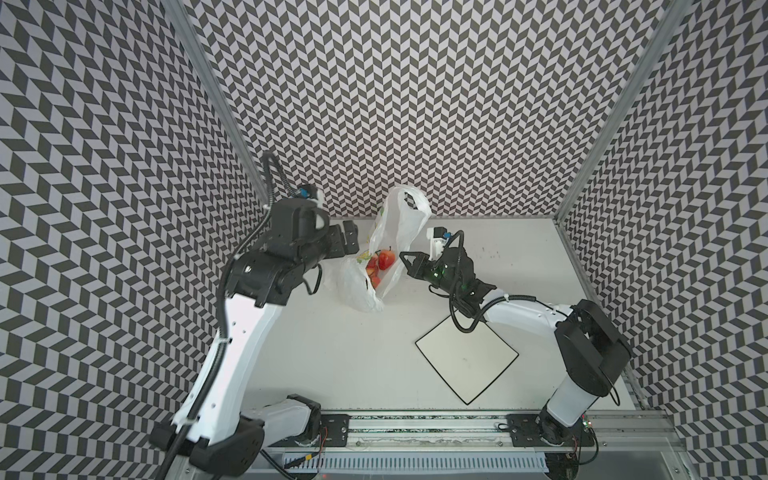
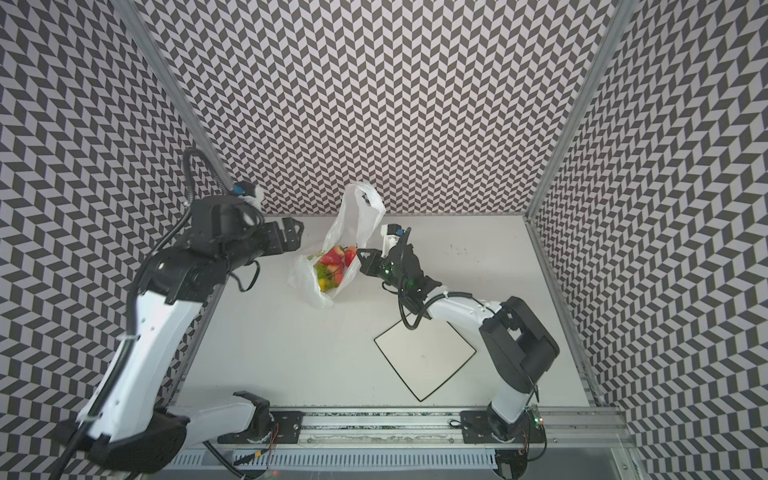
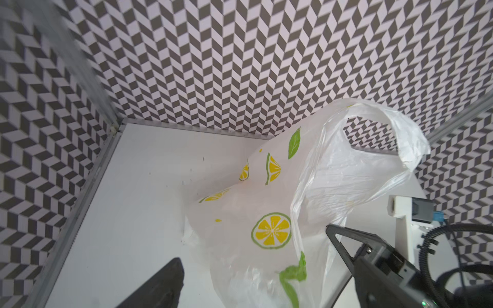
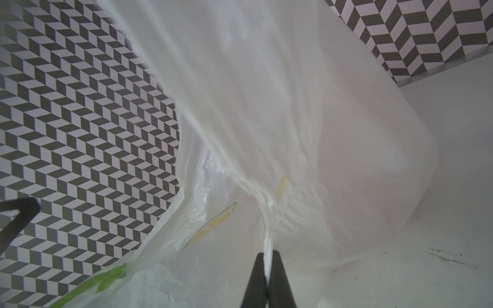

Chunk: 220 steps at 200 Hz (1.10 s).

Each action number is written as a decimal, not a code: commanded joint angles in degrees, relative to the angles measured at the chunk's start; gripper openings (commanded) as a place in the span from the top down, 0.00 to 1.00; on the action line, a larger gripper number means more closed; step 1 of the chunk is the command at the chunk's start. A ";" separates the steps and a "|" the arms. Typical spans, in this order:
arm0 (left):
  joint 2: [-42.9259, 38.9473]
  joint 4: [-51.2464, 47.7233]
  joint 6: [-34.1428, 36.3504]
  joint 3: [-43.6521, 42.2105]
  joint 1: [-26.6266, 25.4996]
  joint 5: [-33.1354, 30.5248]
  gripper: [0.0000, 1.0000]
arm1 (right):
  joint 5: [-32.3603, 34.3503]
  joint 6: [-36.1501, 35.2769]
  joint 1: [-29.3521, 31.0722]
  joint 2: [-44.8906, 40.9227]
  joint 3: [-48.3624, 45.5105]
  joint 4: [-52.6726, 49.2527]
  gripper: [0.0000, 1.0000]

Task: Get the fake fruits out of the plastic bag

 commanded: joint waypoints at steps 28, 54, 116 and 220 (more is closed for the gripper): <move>15.45 -10.64 2.81 9.69 -6.32 -2.84 0.00 | -1.24 -2.44 0.31 -1.27 0.12 1.53 1.00; 18.63 -10.53 3.60 10.20 -8.04 -6.90 0.00 | -1.38 -2.39 0.29 -1.62 -0.76 1.53 1.00; 22.85 -7.42 3.57 8.81 -8.34 -14.81 0.62 | -0.28 -2.95 0.30 -3.46 -2.70 -0.11 1.00; -2.59 18.94 4.53 -21.57 -9.49 -7.86 1.00 | 8.21 -7.05 0.12 -8.47 -13.42 -10.94 0.73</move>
